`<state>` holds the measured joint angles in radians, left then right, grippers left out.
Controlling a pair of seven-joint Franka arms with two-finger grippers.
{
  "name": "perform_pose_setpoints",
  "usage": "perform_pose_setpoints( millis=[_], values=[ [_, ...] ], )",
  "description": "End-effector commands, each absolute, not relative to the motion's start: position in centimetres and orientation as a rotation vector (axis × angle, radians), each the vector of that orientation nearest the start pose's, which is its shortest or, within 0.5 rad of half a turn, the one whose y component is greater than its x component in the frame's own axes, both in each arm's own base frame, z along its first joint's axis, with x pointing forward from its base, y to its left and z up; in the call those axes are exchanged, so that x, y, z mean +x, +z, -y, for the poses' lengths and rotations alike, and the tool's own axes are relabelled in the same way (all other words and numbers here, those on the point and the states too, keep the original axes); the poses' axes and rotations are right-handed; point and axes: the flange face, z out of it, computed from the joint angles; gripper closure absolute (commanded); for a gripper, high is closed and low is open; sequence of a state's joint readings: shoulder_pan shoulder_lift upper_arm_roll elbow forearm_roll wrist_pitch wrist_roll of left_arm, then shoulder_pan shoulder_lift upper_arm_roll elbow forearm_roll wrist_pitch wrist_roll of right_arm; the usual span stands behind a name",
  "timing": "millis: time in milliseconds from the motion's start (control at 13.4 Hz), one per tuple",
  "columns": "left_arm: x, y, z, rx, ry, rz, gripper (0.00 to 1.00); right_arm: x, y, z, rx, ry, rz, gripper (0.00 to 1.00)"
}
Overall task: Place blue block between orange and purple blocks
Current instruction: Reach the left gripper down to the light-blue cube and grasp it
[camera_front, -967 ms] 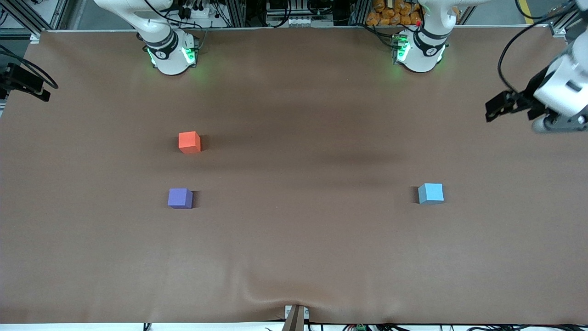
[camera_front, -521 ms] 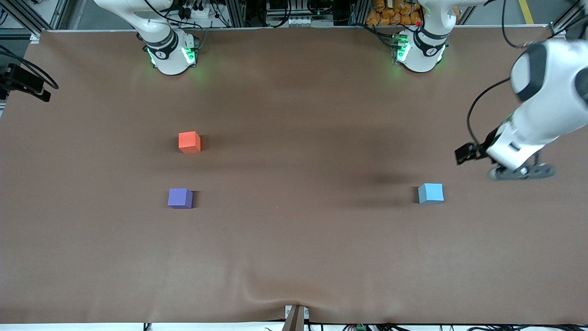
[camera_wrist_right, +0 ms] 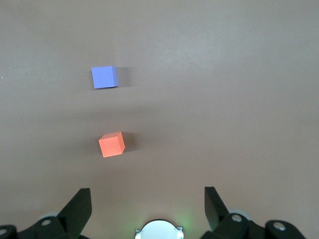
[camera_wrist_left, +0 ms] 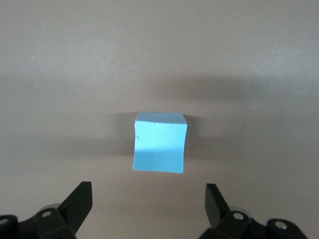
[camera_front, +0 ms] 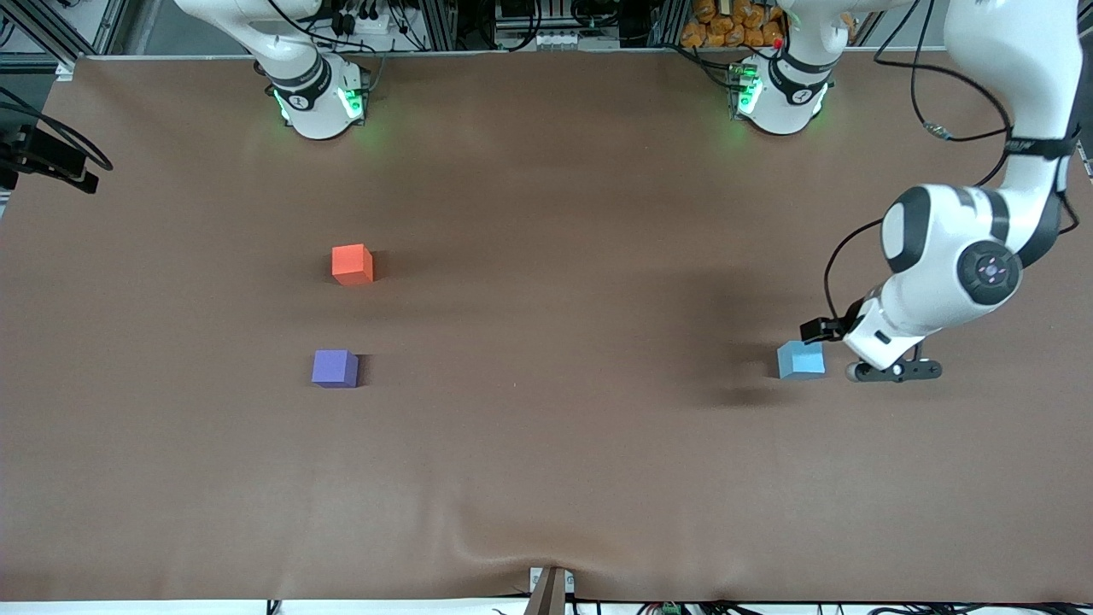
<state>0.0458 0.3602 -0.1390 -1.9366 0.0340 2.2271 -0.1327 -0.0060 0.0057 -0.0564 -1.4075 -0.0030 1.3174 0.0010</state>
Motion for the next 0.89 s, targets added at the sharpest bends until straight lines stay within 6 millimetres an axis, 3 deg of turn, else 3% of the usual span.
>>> perform_pose_setpoints(
  millis=[0,223,521,595,670,744,819],
  values=[
    [61.6,27.3,5.1,-3.151,0.077,-0.013,0.00,52.6,67.7,3.3,-3.149,0.158,-0.087,0.00],
    [61.8,24.5,5.1,-3.158,0.076,-0.027,0.00,52.6,67.7,3.3,-3.149,0.158,-0.087,0.00],
    [61.8,22.4,5.1,-3.161,0.103,-0.025,0.00,52.6,67.7,3.3,-3.149,0.158,-0.087,0.00],
    [61.9,22.2,5.1,-3.162,0.106,-0.024,0.22,52.7,67.6,3.3,-3.149,0.160,-0.087,0.00],
    [61.8,22.1,5.3,-3.162,0.108,-0.029,0.59,52.7,67.6,3.3,-3.148,0.163,-0.087,0.00],
    [61.9,21.4,5.4,-3.162,0.123,-0.031,0.83,52.7,67.6,3.3,-3.148,0.163,-0.087,0.00],
    [61.8,21.1,5.6,-3.162,0.130,-0.035,0.94,52.7,67.6,3.3,-3.148,0.163,-0.087,0.00]
  ],
)
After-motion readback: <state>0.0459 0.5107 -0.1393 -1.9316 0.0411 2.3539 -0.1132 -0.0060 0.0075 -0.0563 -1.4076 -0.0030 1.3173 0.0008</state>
